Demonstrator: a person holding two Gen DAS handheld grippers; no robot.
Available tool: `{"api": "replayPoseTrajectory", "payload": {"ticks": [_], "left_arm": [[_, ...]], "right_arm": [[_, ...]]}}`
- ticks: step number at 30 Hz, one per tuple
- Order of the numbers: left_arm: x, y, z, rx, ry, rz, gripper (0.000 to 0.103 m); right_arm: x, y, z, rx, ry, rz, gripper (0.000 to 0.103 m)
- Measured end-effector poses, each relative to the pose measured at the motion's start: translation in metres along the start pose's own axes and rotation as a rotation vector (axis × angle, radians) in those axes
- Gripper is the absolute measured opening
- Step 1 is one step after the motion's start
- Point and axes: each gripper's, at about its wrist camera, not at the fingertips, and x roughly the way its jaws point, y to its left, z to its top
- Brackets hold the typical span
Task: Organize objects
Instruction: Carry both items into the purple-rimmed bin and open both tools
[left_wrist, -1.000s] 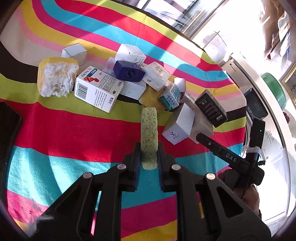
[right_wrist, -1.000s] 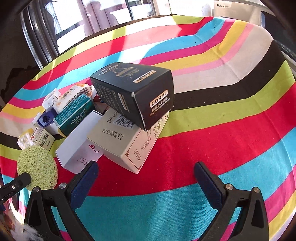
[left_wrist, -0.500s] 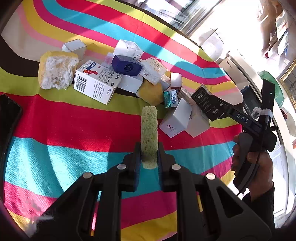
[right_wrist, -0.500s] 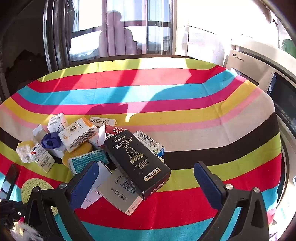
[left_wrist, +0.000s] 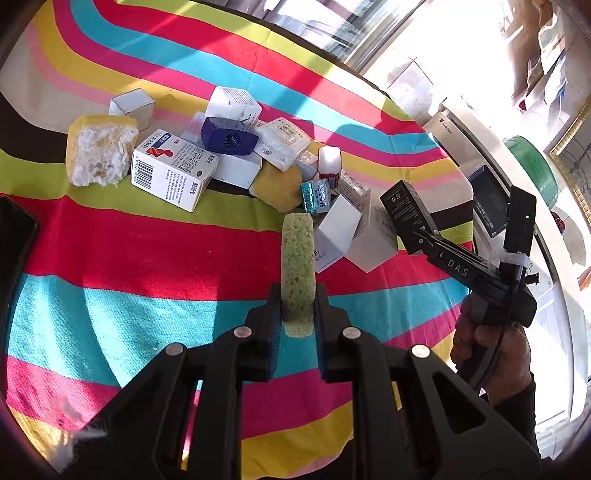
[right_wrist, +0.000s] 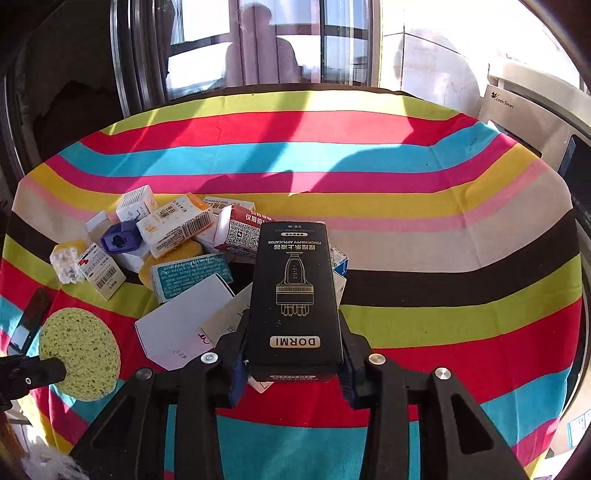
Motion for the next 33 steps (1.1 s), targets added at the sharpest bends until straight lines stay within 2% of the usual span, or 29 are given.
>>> {"api": "replayPoseTrajectory", "payload": {"ticks": [6,12,17,22,27,33], "left_arm": [[-0.007,-0.022,-0.001,0.026,-0.019,-0.064,0.019],[0.003,-0.073,-0.015,0.099,0.024,-0.206,0.019],[0.032,-0.127,-0.046,0.169,0.138,-0.333,0.019],[0.059,-0.171,-0.086,0.223,0.280,-0.431,0.019],[0.079,-0.203,-0.119,0.287,0.401,-0.467,0.019],[0.099,-0.221,-0.138,0.307,0.501,-0.458,0.022]], "right_arm": [[-0.052,-0.028,-0.043,0.078,-0.009,-0.020,0.040],[-0.100,-0.075,-0.103,0.195,0.058,-0.113,0.040],[-0.113,-0.113,-0.139,0.240,0.159,-0.254,0.040],[-0.128,-0.135,-0.170,0.240,0.242,-0.322,0.040],[-0.132,-0.157,-0.212,0.332,0.331,-0.356,0.040],[-0.127,-0.175,-0.244,0.413,0.416,-0.354,0.041]]}}
